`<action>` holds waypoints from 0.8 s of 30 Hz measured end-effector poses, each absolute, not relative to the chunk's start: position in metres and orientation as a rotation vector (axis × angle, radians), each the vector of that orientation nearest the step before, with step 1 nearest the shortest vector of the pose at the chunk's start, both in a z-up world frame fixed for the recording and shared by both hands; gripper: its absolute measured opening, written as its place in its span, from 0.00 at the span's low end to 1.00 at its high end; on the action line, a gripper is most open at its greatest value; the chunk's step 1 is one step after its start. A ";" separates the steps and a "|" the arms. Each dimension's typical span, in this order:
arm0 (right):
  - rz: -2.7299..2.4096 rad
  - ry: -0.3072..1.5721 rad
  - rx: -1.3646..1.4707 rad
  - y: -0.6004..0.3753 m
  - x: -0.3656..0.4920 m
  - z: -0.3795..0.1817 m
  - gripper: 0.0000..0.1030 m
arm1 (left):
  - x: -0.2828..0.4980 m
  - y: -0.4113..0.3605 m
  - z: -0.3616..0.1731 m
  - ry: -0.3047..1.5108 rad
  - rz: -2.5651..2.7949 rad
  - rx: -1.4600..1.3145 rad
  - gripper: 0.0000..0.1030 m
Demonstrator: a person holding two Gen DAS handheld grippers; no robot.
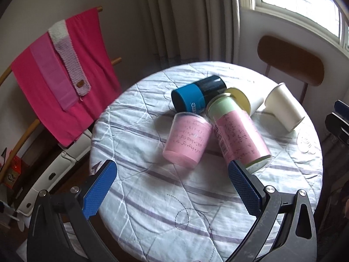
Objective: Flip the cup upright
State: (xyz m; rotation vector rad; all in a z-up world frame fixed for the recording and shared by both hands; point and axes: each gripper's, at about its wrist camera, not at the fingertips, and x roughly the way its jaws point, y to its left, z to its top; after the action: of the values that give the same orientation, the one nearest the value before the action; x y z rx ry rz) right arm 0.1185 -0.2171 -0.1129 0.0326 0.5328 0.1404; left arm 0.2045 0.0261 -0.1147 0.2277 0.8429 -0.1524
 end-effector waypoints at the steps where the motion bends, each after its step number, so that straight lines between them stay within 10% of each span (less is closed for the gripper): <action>1: 0.141 0.543 0.036 -0.215 0.123 -0.117 0.82 | 0.212 0.026 -0.120 0.853 -0.162 0.233 1.00; 15: 0.117 0.626 0.076 -0.205 0.165 -0.147 0.82 | 0.279 0.027 -0.174 0.956 -0.296 0.293 0.99; 24: 0.120 0.647 0.055 -0.197 0.172 -0.154 0.82 | 0.274 0.029 -0.173 0.962 -0.345 0.255 0.66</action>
State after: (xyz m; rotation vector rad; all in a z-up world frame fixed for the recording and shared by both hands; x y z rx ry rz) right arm 0.1724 -0.1967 -0.1540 0.0547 0.6467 0.1200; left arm 0.2737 0.0287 -0.1732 0.2553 0.9615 -0.3449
